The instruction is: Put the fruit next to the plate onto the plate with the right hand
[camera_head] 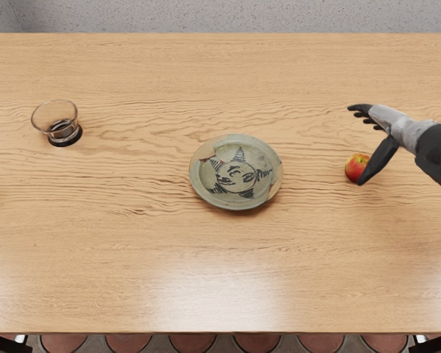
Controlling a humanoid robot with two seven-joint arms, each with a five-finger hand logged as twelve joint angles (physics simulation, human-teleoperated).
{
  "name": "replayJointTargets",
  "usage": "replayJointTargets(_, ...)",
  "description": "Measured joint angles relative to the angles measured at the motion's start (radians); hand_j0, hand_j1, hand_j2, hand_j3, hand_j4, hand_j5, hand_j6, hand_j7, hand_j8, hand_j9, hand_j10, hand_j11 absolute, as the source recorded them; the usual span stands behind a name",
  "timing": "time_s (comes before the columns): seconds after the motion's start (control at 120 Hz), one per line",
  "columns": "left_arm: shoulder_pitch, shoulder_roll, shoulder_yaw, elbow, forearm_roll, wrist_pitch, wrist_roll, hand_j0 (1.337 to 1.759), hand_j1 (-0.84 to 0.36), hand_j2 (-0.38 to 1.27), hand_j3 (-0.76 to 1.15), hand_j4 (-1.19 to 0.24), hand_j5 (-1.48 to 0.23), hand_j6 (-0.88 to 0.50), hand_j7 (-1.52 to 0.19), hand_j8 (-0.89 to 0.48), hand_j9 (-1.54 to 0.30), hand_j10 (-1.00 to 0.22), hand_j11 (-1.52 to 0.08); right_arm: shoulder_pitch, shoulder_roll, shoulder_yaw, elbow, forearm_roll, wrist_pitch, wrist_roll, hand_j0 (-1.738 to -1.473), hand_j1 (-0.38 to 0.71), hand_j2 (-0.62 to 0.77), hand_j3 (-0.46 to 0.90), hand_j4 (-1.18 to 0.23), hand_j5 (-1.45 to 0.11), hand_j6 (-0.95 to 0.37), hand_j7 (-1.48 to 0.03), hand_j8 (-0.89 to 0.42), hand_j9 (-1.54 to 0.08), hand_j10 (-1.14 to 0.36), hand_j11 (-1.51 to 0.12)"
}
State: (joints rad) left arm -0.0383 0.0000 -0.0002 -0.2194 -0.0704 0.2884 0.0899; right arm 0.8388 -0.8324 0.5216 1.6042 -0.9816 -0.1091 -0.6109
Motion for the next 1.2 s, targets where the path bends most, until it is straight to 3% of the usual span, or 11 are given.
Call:
replayJointTargets(0.133,0.000,0.000,0.000,0.000,0.000,0.000,0.000,1.658,0.35,0.00,0.00,0.00,0.00,0.00,0.00,0.00,0.00,0.00,0.00,0.020,0.072,-0.105,-0.051,-0.124,-0.146,0.000,-1.658,-0.24,-0.02,0.00,-0.09,-0.12,-0.10,-0.12,-0.10,-0.12,-0.09,-0.12)
replayJointTargets(0.283,0.000,0.000,0.000,0.000,0.000,0.000,0.000,1.658,0.35,0.00,0.00,0.00,0.00,0.00,0.00,0.00,0.00,0.00,0.00,0.004,0.161,-0.168,-0.130,-0.159,-0.198,0.000,-1.658,-0.23,-0.02,0.00,-0.10,-0.13,-0.11,-0.13,-0.10,-0.13,-0.10,-0.13)
replayJointTargets(0.392,0.000,0.000,0.000,0.000,0.000,0.000,0.000,1.658,0.35,0.00,0.00,0.00,0.00,0.00,0.00,0.00,0.00,0.00,0.00,-0.015,0.172,-0.179,-0.155,-0.167,-0.210,0.000,-1.658,-0.19,-0.02,0.00,-0.14,-0.17,-0.14,-0.17,-0.14,-0.17,-0.14,-0.17)
replayJointTargets(0.667,0.000,0.000,0.000,0.000,0.000,0.000,0.000,1.658,0.35,0.00,0.00,0.00,0.00,0.00,0.00,0.00,0.00,0.00,0.00,-0.033,0.157,-0.187,-0.167,-0.166,-0.208,0.000,-1.658,0.10,-0.07,0.00,-0.38,-0.49,-0.38,-0.49,-0.38,-0.49,-0.38,-0.49)
replayJointTargets(0.783,0.000,0.000,0.000,0.000,0.000,0.000,0.000,1.658,0.35,0.00,0.00,0.00,0.00,0.00,0.00,0.00,0.00,0.00,0.00,-0.039,0.155,-0.187,-0.166,-0.166,-0.203,0.000,-1.658,0.21,-0.09,0.00,-0.49,-0.59,-0.46,-0.61,-0.37,-0.61,-0.47,-0.61)
replayJointTargets(1.0,0.000,0.000,0.000,0.000,0.000,0.000,0.000,1.658,0.35,0.00,0.00,0.00,0.00,0.00,0.00,0.00,0.00,0.00,0.00,-0.048,0.159,-0.183,-0.165,-0.173,-0.198,-0.002,-1.647,0.28,0.02,0.00,-0.65,-0.73,-0.37,-0.78,-0.27,-0.76,-0.37,-0.79)
replayJointTargets(1.108,0.000,0.000,0.000,0.000,0.000,0.000,0.000,1.658,0.35,0.00,0.00,0.00,0.00,0.00,0.00,0.00,0.00,0.00,0.00,-0.050,0.155,-0.162,-0.165,-0.155,-0.198,-0.002,-1.649,0.27,0.16,0.00,-0.67,-0.79,-0.46,-0.83,-0.34,-0.81,-0.43,-0.84)
replayJointTargets(1.2,0.000,0.000,0.000,0.000,0.000,0.000,0.000,1.658,0.35,0.00,0.00,0.00,0.00,0.00,0.00,0.00,0.00,0.00,0.00,-0.046,0.155,-0.111,-0.163,-0.132,-0.185,-0.001,-1.651,0.25,0.18,0.00,-0.68,-0.84,-0.50,-0.86,-0.36,-0.85,-0.44,-0.87)
